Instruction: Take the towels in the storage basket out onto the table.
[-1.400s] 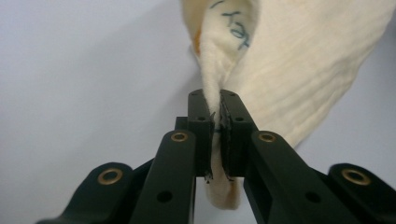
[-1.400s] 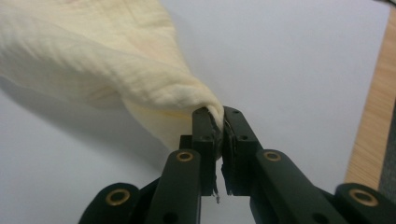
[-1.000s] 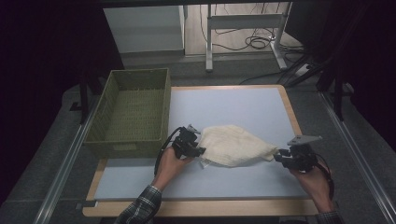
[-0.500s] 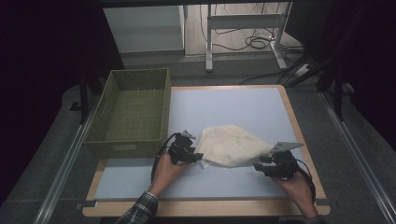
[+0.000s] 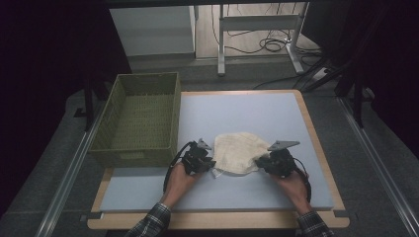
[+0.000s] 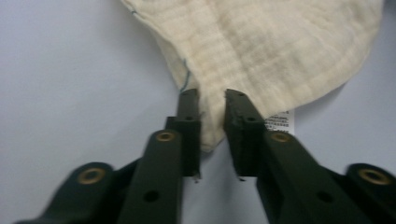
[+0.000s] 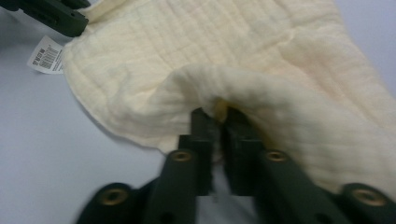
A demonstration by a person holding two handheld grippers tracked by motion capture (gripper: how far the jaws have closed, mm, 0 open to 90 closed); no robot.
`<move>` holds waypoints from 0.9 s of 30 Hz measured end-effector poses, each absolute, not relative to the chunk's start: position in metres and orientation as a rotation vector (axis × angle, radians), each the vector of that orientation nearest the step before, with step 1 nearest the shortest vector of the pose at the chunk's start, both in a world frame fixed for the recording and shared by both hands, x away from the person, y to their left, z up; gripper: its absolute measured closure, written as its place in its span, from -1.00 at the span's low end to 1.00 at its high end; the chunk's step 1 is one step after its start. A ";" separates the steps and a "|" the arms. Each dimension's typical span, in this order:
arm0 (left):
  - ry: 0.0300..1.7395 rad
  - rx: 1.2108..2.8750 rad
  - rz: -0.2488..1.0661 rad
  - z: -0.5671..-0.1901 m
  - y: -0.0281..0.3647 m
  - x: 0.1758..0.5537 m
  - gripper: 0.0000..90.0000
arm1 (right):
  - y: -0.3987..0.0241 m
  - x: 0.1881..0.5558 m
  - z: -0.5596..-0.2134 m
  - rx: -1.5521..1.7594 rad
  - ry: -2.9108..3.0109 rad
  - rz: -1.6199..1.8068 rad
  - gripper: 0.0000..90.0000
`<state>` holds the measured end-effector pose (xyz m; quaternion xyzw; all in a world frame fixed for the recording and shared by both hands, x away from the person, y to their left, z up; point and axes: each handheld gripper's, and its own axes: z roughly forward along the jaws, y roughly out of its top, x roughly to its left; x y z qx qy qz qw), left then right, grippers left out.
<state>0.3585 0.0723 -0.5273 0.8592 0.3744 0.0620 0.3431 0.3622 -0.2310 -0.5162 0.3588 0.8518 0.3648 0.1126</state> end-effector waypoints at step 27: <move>1.046 2.080 0.440 -0.433 0.043 0.462 0.39 | -0.272 0.449 -0.421 1.214 2.303 1.003 0.62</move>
